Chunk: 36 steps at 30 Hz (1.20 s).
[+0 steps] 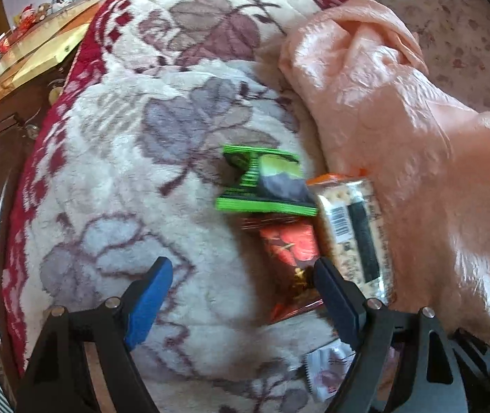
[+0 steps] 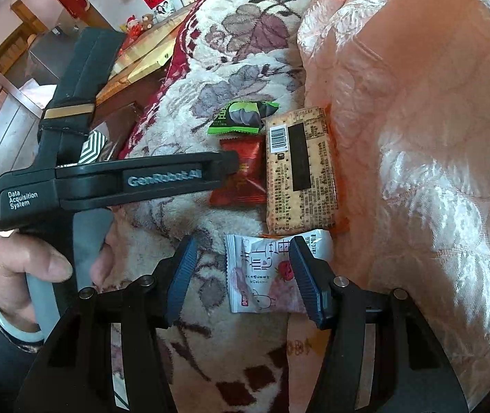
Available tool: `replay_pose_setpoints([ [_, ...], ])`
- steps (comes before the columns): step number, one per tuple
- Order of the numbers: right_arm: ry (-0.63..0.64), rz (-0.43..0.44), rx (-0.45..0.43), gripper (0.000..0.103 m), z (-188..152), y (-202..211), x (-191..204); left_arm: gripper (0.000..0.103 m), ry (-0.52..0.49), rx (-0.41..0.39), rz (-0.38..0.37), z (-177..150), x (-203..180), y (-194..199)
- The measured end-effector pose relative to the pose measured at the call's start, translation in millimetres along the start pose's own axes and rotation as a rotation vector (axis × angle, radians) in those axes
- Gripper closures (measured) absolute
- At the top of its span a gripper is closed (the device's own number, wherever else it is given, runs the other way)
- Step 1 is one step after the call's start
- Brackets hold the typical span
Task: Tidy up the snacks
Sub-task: 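Grasp the red candy packet with the left tool while the right tool grasps the cracker pack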
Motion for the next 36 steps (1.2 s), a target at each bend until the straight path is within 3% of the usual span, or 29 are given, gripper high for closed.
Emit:
replay_pose_setpoints([
  [3, -0.003, 0.001, 0.0, 0.047, 0, 0, -1, 0.018, -0.012, 0.011, 0.005, 0, -9, -7],
  [4, -0.004, 0.001, 0.001, 0.047, 0, 0, -1, 0.023, -0.015, 0.02, 0.009, 0, -10, -11],
  [5, -0.005, 0.001, 0.001, 0.047, 0, -1, -1, 0.029, -0.015, 0.023, 0.012, -1, -11, -14],
  [7, -0.007, 0.005, 0.001, 0.047, -1, -1, -1, 0.055, -0.025, -0.004, 0.008, -2, -11, -13],
  [9, -0.011, 0.012, -0.005, 0.047, 0, 0, -2, 0.066, -0.029, 0.005, -0.051, -2, -12, -11],
  [14, -0.006, -0.003, -0.033, 0.047, 3, 3, -1, 0.067, -0.021, -0.028, -0.021, -8, -1, -2],
  [24, 0.079, -0.282, 0.018, 0.047, 53, -26, -9, 0.068, 0.031, -0.108, 0.042, -51, 48, 31],
  [26, 0.088, -0.322, 0.028, 0.045, 59, -31, -12, 0.068, 0.032, -0.107, 0.054, -59, 55, 33],
  [27, 0.099, -0.344, 0.024, 0.039, 63, -35, -13, 0.068, 0.037, -0.104, 0.055, -63, 59, 32],
  [30, 0.123, -0.377, 0.015, 0.035, 71, -41, -14, 0.067, 0.043, -0.085, 0.055, -70, 64, 24],
  [34, 0.094, -0.401, 0.078, 0.035, 66, -54, -33, 0.068, 0.035, -0.085, 0.056, -77, 65, 23],
  [36, 0.097, -0.388, 0.074, 0.042, 65, -54, -33, 0.068, 0.033, -0.088, 0.053, -77, 63, 24],
])
Point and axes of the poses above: each gripper's, at about its wrist camera, not at the fingertips, and y roughly against the way its jaws point, x to its left, z to its top, the point moved 6 cm from there along -y, roughly the way its jaws point, and after that the axes turned 12 degrees about x, right-handed, at the moved point
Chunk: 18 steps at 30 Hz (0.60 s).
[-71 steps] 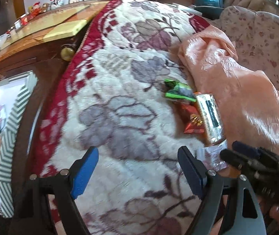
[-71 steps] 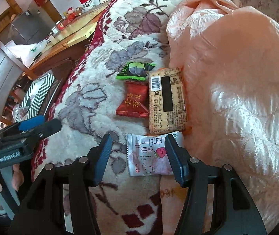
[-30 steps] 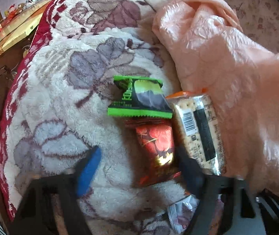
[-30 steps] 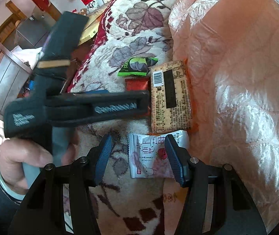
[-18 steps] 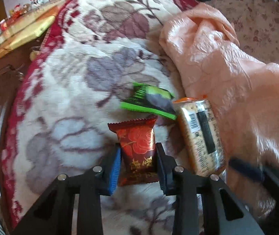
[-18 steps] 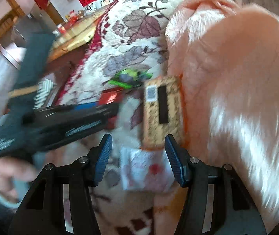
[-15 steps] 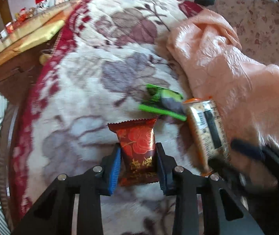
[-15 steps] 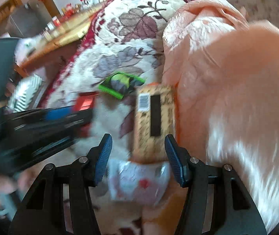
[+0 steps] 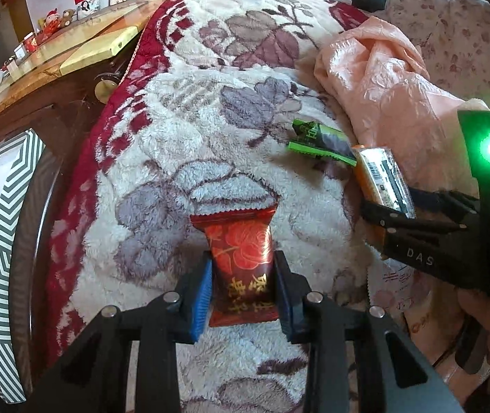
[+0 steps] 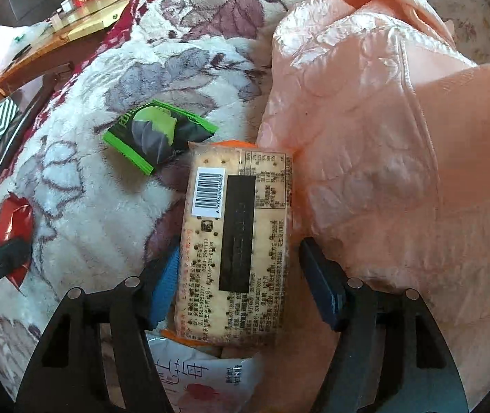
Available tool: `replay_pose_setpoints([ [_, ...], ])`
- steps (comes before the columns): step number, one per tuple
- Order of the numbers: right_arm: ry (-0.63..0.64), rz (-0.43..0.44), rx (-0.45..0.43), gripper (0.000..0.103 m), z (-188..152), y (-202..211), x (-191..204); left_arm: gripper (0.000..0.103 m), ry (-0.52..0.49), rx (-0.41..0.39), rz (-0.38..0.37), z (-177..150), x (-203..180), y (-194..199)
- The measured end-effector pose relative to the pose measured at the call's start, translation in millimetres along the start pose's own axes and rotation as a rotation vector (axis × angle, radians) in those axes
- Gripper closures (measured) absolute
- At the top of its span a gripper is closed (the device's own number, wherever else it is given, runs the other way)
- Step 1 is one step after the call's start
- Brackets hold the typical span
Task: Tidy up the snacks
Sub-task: 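Grasp the red candy packet with the left tool while the right tool grasps the cracker pack, then lift the red packet and cracker pack and carry both over the tray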
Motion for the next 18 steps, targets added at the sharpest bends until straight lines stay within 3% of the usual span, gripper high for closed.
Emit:
replay_pose_setpoints([
  [3, 0.011, 0.037, -0.007, 0.048, 0, 4, 4, 0.068, -0.008, -0.004, -0.005, -2, -1, 3],
  [18, 0.079, 0.275, -0.098, 0.049, -22, 59, 77, 0.067, 0.095, -0.07, 0.056, -25, 59, 33],
])
Point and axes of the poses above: each gripper's, at about its wrist camera, not at the fingertips, and y roughly against the way its jaws point, x to its left, z to its top, the point moved 6 cm from there along -y, roughly the way its jaws point, and after that the axes turned 12 degrees about x, right-handed, at the moved point
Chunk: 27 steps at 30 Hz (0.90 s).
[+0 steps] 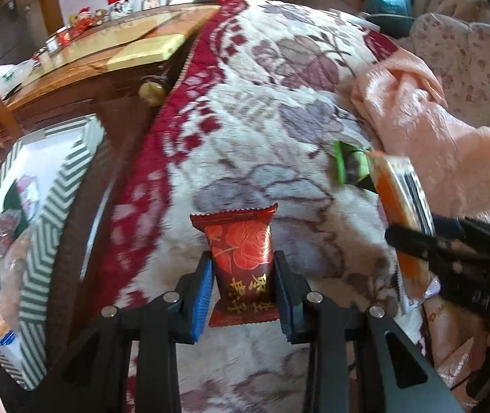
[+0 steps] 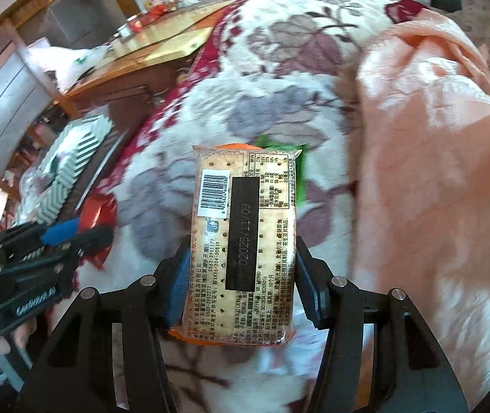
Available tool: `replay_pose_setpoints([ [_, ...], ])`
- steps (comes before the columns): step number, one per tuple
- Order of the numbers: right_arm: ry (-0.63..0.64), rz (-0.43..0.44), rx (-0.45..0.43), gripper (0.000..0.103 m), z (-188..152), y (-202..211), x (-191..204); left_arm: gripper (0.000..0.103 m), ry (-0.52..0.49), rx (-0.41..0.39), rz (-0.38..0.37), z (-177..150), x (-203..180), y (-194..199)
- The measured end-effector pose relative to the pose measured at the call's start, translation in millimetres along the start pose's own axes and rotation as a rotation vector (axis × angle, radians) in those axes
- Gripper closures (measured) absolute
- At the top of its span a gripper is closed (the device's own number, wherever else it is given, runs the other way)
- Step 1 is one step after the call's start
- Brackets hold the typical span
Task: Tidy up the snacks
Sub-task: 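Lift the red packet and cracker pack and carry both over the tray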
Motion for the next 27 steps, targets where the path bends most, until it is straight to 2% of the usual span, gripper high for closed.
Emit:
replay_pose_setpoints([
  [6, 0.06, 0.026, 0.023, 0.049, -10, -7, 40, 0.067, 0.036, -0.04, 0.035, -9, 26, 18],
  [27, 0.248, 0.047, 0.053, 0.049, 18, -14, 142, 0.067, 0.201, -0.113, 0.102, -26, 126, 52],
])
Point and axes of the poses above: each gripper's, at about its wrist camera, not at the fingertips, and y roughly against the way its jaws point, x to its left, z to its top, the point moved 6 cm from there along -y, roughly the way its jaws point, and after that the axes turned 12 degrees about x, right-handed, at the moved point
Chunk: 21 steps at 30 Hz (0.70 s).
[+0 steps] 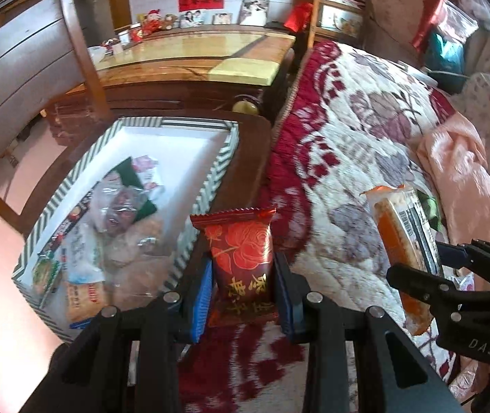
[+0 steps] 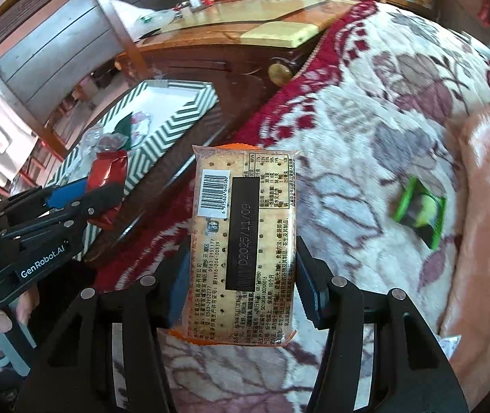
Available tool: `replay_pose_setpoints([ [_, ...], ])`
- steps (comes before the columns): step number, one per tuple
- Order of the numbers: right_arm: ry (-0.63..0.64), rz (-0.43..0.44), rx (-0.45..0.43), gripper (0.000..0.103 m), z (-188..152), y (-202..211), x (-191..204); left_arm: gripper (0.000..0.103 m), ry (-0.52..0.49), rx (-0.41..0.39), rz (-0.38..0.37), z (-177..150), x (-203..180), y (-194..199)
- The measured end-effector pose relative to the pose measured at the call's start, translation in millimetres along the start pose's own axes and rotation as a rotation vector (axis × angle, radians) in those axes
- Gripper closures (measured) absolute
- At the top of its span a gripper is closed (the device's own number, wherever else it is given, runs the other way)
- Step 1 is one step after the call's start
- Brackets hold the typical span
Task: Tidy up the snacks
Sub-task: 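Lift the red packet and cracker pack and carry both over the tray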
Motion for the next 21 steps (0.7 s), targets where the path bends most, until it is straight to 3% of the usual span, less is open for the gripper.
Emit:
replay_pose_setpoints([
  [21, 0.192, 0.028, 0.066, 0.049, 49, -35, 103, 0.067, 0.164, 0.012, 0.029, -1, 90, -9],
])
Point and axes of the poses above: each gripper's, at about its wrist camera, not at the fingertips, and y roughly against the way its jaws point, x to its left, z to its top, the point moved 6 cm from there along -y, roughly the way its jaws point, and after that the axes turned 12 degrees about x, right-handed, at the moved point
